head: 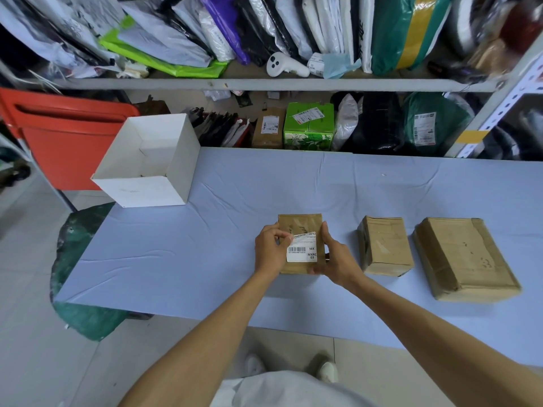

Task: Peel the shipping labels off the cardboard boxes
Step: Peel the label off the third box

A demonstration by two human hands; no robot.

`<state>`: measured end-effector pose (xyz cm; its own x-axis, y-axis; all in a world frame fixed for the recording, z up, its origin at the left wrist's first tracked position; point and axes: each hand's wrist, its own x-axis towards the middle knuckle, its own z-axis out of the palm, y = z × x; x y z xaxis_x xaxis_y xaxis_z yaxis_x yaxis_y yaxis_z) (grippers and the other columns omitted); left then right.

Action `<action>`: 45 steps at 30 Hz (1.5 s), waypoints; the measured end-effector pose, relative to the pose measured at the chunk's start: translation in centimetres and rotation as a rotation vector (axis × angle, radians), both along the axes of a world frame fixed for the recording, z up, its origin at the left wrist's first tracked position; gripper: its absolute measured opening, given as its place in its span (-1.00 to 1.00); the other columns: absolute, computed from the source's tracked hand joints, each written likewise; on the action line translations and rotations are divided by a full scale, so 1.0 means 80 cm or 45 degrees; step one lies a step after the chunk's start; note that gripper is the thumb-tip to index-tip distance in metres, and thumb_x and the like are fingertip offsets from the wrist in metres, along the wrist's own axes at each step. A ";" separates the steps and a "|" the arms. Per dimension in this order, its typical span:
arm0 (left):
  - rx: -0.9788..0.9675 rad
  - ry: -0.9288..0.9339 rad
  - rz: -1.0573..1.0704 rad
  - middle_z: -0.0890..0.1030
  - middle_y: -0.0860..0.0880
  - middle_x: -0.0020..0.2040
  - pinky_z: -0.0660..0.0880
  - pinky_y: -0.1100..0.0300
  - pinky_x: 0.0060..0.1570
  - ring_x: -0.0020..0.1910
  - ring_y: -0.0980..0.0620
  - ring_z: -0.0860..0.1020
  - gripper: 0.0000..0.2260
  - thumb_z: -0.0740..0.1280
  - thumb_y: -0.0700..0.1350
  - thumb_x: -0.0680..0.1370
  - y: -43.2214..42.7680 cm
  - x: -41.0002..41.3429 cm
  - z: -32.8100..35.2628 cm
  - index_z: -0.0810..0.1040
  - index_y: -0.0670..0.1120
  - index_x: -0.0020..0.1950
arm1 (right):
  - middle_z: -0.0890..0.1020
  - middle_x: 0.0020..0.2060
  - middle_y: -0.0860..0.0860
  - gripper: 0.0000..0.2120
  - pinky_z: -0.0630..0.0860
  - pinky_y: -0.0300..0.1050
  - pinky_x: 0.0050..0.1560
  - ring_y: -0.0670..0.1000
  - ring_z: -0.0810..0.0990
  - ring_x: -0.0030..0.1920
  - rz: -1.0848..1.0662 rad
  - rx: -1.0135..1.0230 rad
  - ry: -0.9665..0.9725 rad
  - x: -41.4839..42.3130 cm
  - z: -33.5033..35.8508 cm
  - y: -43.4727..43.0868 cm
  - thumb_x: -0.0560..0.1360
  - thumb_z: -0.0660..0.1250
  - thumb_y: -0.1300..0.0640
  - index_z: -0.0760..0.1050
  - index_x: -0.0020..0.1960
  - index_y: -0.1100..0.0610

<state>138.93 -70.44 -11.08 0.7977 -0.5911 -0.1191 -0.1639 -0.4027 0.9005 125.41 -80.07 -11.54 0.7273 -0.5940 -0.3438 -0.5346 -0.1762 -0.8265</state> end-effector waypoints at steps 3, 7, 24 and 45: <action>0.009 0.000 -0.006 0.54 -0.08 0.23 0.40 0.35 0.02 0.18 -0.04 0.55 -0.98 0.42 -0.24 0.47 0.000 -0.001 0.001 0.65 -0.18 -0.16 | 0.52 0.17 -0.02 -0.08 0.65 -0.07 -0.14 0.05 0.61 -0.04 -0.041 0.065 -0.027 0.000 -0.005 -0.001 0.47 0.38 0.33 -0.13 0.56 -0.08; 0.027 0.000 -0.007 0.53 -0.08 0.25 0.37 0.41 0.00 0.20 -0.02 0.54 -0.97 0.42 -0.23 0.48 -0.001 -0.002 0.003 0.64 -0.17 -0.16 | 0.54 0.25 0.07 -0.26 0.53 -0.27 0.01 -0.14 0.55 0.00 -0.018 0.021 -0.006 -0.003 -0.002 -0.002 0.46 0.40 0.28 0.13 0.51 -0.03; 0.037 0.030 -0.034 0.49 -0.08 0.33 0.41 0.24 0.18 0.26 -0.04 0.50 -0.95 0.42 -0.21 0.49 -0.001 0.000 0.003 0.64 -0.18 -0.15 | 0.51 0.22 0.06 0.05 0.61 0.03 -0.02 0.12 0.61 0.03 -0.002 -0.004 0.072 0.000 0.012 0.003 0.38 0.45 0.38 -0.19 0.56 -0.03; 0.036 0.064 0.011 0.50 -0.03 0.33 0.34 0.54 -0.15 0.23 0.01 0.51 -0.93 0.41 -0.18 0.50 -0.004 0.001 0.006 0.62 -0.15 -0.18 | 0.50 0.27 0.02 0.04 0.63 0.10 -0.11 0.11 0.64 -0.05 -0.077 0.034 0.023 0.004 0.012 0.003 0.36 0.40 0.46 -0.16 0.56 -0.03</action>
